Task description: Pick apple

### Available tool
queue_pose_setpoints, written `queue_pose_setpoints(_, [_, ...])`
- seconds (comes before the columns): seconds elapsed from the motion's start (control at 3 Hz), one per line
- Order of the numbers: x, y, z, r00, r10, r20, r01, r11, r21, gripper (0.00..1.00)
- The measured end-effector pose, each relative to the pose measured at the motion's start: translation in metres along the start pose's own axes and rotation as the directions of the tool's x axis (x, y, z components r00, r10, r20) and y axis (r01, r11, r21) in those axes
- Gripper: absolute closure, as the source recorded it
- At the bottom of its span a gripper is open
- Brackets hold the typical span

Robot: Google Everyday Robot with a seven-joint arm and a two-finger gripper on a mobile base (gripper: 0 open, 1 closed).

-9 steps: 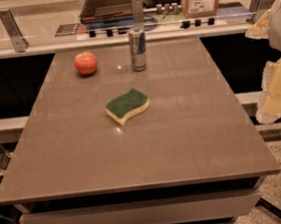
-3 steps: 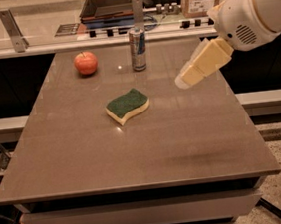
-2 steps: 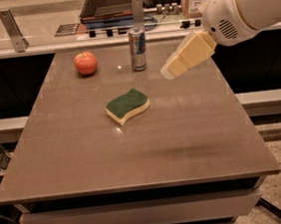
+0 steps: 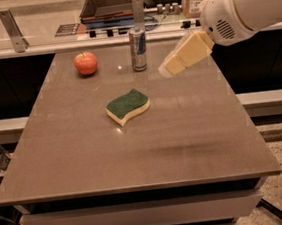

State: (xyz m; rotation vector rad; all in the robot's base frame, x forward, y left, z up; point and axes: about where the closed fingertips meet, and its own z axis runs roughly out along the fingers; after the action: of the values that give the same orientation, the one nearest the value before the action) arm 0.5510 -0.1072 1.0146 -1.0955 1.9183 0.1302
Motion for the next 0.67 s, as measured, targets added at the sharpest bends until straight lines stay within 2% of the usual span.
queue_pose_setpoints(0.33, [-0.006,-0.002,0.023,0.999,0.012,0.032,-0.012,0.9997,0.023,0.00])
queue_pose_setpoints(0.67, [-0.010,-0.006,0.057,0.996,0.048,0.078,-0.051,0.9980,0.038,0.00])
